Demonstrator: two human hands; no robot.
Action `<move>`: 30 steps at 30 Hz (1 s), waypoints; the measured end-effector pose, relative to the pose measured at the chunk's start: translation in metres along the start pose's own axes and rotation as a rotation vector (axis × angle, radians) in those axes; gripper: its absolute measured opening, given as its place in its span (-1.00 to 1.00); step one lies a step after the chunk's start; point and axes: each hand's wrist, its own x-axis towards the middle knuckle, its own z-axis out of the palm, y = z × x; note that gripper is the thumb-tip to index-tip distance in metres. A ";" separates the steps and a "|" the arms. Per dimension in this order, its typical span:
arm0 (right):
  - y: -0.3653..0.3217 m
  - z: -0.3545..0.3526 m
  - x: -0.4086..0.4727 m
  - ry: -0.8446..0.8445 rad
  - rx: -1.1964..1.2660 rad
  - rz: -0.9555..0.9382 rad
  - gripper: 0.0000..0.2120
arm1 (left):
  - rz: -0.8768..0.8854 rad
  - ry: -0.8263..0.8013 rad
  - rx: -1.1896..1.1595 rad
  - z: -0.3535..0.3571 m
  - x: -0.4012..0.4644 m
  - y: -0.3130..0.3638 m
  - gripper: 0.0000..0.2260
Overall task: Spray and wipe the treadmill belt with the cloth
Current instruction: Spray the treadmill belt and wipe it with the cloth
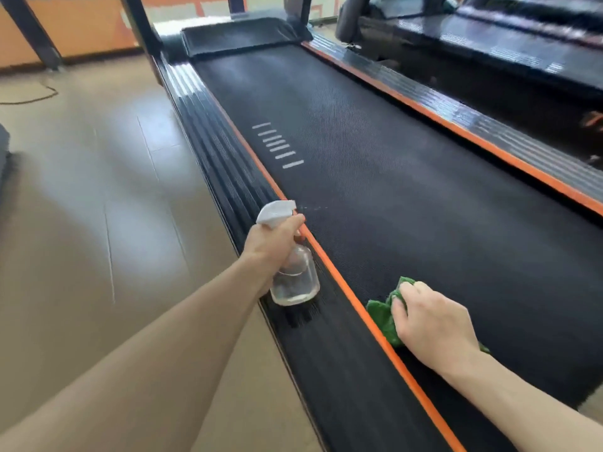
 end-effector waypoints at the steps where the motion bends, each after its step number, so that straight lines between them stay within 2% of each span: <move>1: -0.001 -0.001 0.000 -0.007 -0.007 0.006 -0.76 | -0.003 -0.031 -0.036 -0.001 0.003 0.001 -0.68; 5: -0.008 -0.007 0.002 -0.070 -0.046 0.054 -0.76 | -0.022 -0.089 -0.173 -0.005 0.019 0.001 -0.77; 9: -0.006 -0.006 0.002 -0.090 -0.106 0.048 -0.72 | -0.053 -0.079 -0.266 -0.014 0.034 -0.003 -0.68; 14: -0.004 -0.004 0.004 -0.096 -0.131 0.030 -0.77 | -0.046 -0.125 -0.289 -0.020 0.043 -0.011 -0.72; 18: -0.006 -0.002 0.001 -0.056 -0.140 0.060 -0.81 | -0.061 -0.116 -0.322 -0.020 0.047 -0.014 -0.46; 21: -0.005 0.000 -0.001 0.023 -0.106 0.028 -0.81 | -0.042 -0.114 -0.296 -0.018 0.047 -0.015 -0.63; 25: -0.004 -0.001 0.018 0.096 -0.067 -0.145 -0.77 | -0.038 -0.138 -0.263 -0.019 0.044 -0.012 -0.72; 27: -0.015 0.008 0.054 0.112 -0.029 -0.143 -0.77 | -0.015 -0.172 -0.241 -0.015 0.046 -0.007 -0.79; 30: -0.045 0.037 0.134 0.092 0.000 -0.108 -0.76 | 0.107 -0.240 -0.151 -0.010 0.060 0.014 -0.77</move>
